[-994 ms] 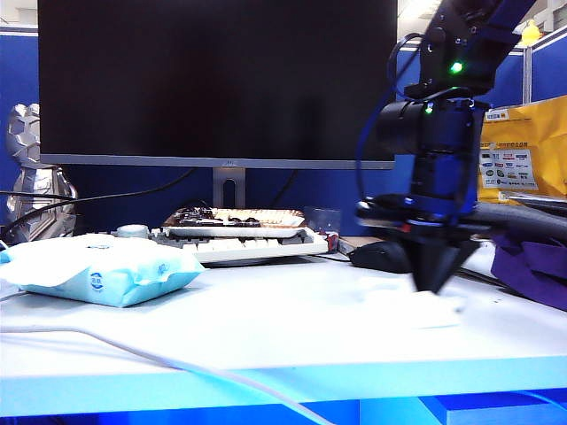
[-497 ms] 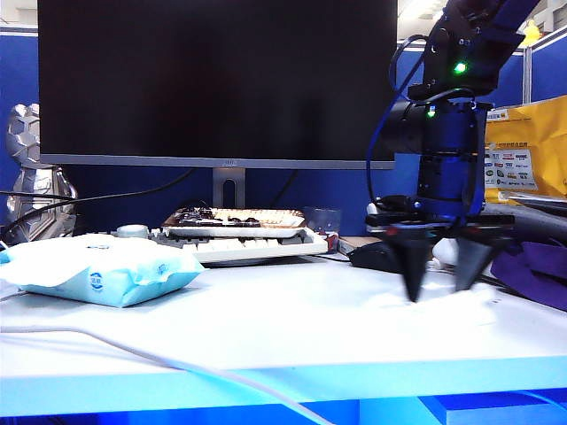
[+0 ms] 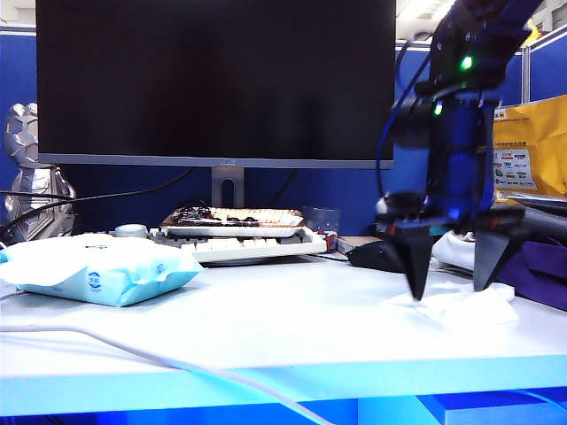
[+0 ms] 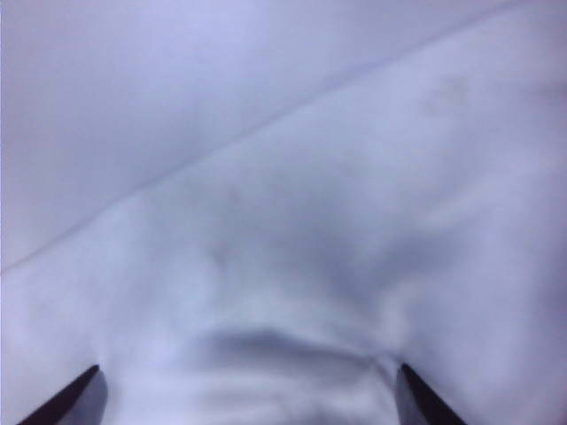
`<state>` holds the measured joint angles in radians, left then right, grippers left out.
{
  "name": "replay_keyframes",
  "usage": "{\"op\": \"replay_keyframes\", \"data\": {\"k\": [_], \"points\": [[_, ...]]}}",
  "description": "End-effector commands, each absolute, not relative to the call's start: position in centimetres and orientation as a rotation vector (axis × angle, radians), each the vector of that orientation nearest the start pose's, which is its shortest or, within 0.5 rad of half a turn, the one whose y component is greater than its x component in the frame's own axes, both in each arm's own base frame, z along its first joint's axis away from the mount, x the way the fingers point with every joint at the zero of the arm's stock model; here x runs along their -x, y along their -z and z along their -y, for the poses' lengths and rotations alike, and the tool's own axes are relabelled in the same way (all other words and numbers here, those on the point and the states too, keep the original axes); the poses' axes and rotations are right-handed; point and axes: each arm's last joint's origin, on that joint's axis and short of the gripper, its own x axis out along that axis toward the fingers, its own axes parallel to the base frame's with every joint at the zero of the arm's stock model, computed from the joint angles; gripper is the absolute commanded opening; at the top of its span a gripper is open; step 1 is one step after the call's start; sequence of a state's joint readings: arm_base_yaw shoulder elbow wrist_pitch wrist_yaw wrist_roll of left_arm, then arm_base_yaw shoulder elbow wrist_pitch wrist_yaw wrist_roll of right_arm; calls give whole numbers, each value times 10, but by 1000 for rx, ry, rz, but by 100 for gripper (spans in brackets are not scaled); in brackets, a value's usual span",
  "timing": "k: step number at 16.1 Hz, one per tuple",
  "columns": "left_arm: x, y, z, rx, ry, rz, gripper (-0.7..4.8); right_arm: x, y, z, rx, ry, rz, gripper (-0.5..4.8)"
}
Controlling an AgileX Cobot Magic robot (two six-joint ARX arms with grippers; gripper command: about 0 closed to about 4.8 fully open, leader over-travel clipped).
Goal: Use the wet wipes on the table to wipe the cherry juice off the table, then put the wipes back on the table.
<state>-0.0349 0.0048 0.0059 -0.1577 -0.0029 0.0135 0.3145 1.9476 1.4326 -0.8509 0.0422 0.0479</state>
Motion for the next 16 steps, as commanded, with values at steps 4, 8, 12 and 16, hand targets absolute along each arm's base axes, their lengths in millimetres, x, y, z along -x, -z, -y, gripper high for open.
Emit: {"op": "replay_keyframes", "data": {"k": [4, 8, 12, 16], "points": [[-96, -149, 3, -21, 37, -166, -5, -363, -250, -118, 163, -221, -1161, 394], [-96, -149, 3, -21, 37, -166, -5, -355, -305, -116, 130, -245, -1027, 69], [-96, -149, 3, -21, 37, -166, -5, -323, -379, -105, 91, -260, -809, -1], [-96, -149, 3, -21, 37, -165, -5, -243, -474, -79, 40, -276, -490, -1]]}}
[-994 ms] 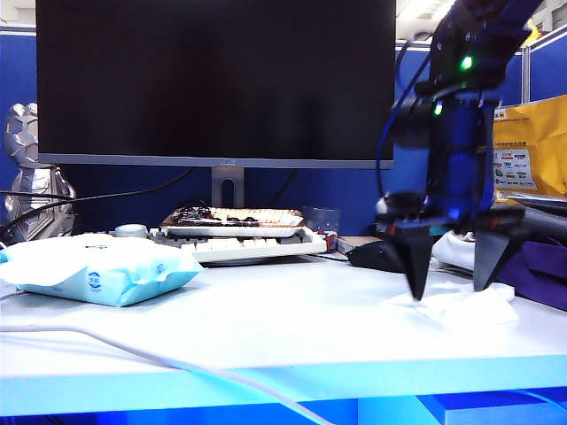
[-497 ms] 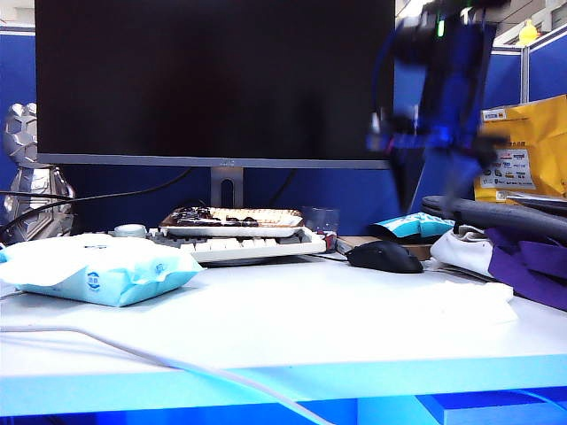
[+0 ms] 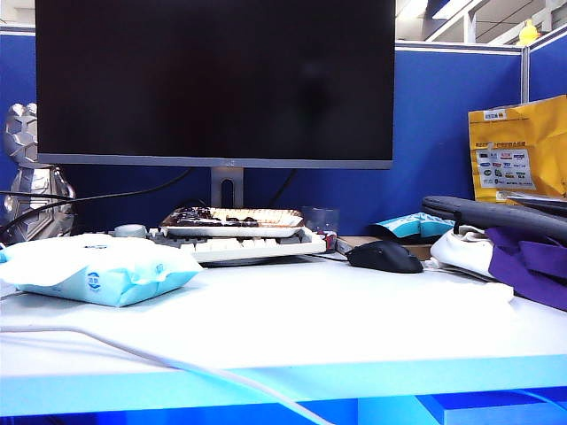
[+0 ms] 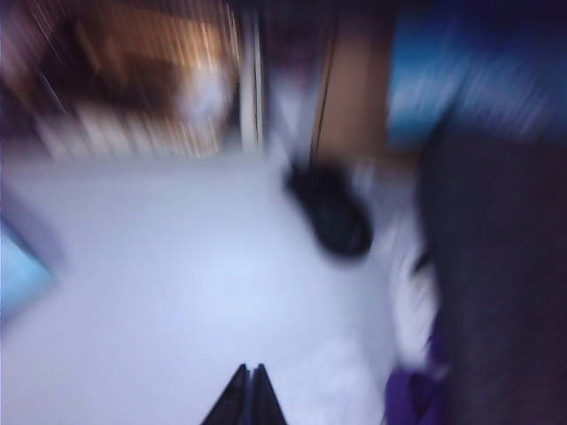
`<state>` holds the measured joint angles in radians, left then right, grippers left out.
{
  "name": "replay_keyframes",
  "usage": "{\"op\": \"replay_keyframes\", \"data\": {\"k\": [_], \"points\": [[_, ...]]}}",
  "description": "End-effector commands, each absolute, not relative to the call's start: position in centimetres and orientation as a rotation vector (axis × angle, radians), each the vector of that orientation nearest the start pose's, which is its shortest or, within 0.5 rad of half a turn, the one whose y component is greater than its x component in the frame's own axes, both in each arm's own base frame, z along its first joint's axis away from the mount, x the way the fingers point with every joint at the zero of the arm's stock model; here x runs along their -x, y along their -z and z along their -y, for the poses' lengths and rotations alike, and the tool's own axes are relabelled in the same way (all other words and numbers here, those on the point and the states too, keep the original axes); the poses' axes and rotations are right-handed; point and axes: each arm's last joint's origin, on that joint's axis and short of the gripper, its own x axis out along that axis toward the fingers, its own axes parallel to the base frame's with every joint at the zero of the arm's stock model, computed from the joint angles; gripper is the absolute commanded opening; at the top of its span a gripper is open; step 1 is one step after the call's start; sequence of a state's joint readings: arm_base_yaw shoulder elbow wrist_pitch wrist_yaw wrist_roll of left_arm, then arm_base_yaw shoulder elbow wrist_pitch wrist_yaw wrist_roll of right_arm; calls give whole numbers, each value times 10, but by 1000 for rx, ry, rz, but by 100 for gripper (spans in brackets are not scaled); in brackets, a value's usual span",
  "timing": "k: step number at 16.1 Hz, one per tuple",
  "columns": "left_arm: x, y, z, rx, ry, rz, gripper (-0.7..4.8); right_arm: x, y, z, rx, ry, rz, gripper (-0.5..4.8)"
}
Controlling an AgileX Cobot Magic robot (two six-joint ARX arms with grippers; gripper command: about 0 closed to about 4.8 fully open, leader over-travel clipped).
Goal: Use the wet wipes on the table to wipe the cherry juice off the table, then put the wipes back on the table.
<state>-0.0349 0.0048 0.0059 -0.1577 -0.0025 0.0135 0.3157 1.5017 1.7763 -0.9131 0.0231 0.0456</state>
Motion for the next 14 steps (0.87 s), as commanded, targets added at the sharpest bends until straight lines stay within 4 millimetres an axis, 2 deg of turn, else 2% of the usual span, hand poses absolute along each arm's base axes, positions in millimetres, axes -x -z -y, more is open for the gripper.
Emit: {"op": "replay_keyframes", "data": {"k": [1, 3, 4, 7, 9, 11, 13, 14], "points": [[-96, -149, 3, -21, 37, -166, -5, -226, -488, -73, 30, -277, -430, -1], [-96, -149, 3, -21, 37, -166, -5, -162, -526, -52, -4, -284, -239, -1], [-96, -149, 3, -21, 37, -165, -5, -139, -535, -45, -15, -284, -177, -1], [-96, -149, 3, -21, 37, -166, -5, -73, -550, -23, -42, -287, -17, -1], [-96, -149, 3, -21, 37, -165, -5, -11, -546, -1, -43, -233, 57, -1], [-96, -149, 3, -21, 37, -166, -5, 17, -535, 10, -53, -166, 98, -1], [-96, -149, 3, -21, 37, -166, -5, 18, -519, 12, -67, -128, 146, -1], [-96, -149, 3, -21, 37, -165, -5, 10, -505, 9, -70, -139, 159, -1]]}}
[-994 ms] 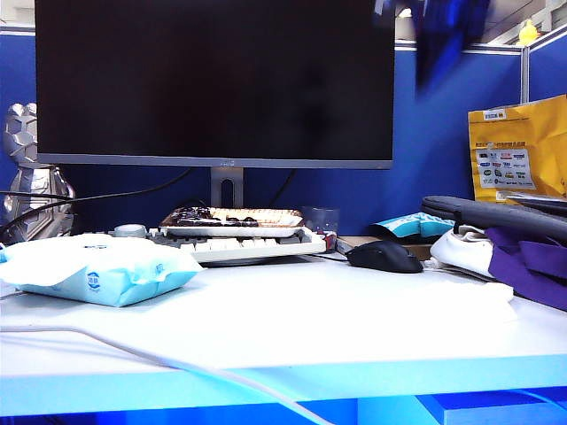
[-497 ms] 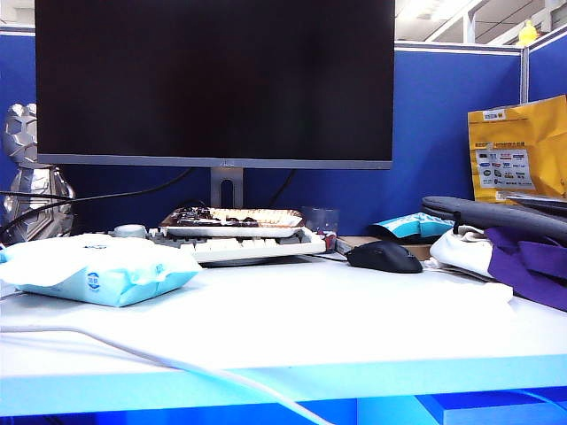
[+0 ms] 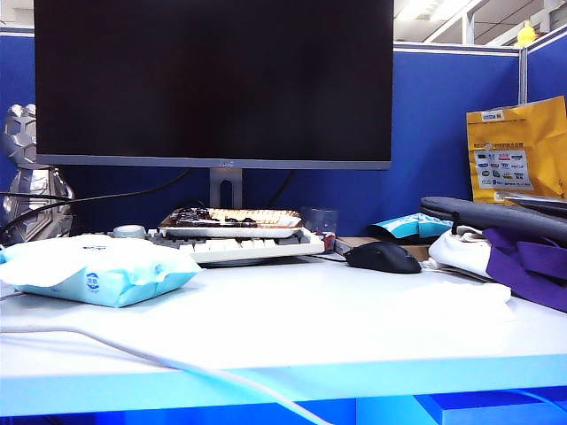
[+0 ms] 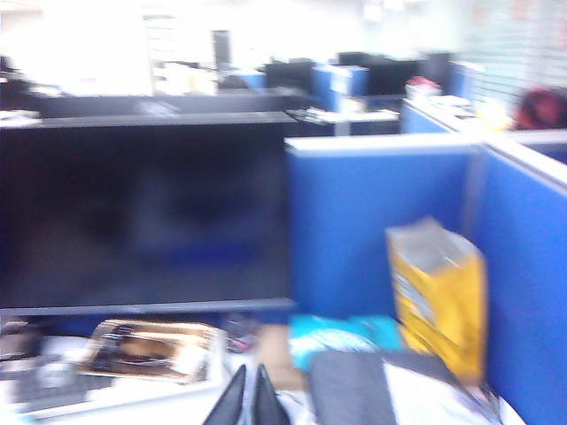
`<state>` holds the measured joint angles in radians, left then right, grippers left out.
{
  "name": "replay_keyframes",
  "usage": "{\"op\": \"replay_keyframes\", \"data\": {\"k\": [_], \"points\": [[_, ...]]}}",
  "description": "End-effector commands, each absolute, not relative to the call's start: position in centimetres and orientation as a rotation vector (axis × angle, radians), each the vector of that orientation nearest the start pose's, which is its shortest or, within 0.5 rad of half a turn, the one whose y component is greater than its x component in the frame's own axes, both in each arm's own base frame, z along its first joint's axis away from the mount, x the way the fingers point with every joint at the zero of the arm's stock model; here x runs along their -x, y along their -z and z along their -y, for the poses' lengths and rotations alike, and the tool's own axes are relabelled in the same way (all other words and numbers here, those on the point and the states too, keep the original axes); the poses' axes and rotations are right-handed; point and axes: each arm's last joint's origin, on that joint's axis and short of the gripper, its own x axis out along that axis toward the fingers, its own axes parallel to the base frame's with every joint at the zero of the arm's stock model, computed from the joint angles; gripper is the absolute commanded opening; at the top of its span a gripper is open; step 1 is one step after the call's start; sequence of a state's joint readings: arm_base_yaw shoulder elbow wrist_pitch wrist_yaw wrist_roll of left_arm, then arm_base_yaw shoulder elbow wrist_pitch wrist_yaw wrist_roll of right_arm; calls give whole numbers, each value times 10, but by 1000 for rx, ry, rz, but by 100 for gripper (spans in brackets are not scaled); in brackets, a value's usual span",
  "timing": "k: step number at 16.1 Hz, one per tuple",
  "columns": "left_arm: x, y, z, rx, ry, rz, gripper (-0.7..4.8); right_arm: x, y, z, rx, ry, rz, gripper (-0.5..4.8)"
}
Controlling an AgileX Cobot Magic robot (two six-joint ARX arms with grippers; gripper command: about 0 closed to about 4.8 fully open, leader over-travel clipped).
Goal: Use the wet wipes on the table to wipe the cherry juice off the table, then put the wipes back on the table.
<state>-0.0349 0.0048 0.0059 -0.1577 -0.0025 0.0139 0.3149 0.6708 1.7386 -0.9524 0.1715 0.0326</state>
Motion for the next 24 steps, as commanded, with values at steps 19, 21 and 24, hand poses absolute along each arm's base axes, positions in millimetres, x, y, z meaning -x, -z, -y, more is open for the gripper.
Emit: {"op": "replay_keyframes", "data": {"k": [19, 21, 24], "points": [[-96, -149, 3, -21, 37, -166, -5, -96, -164, -16, 13, -202, -10, -1], [-96, -149, 3, -21, 37, -166, -5, -95, -148, -15, 15, -172, -181, -1], [-96, -149, 3, -21, 37, -165, -5, -95, -149, -15, 5, -165, -171, -1]]}}
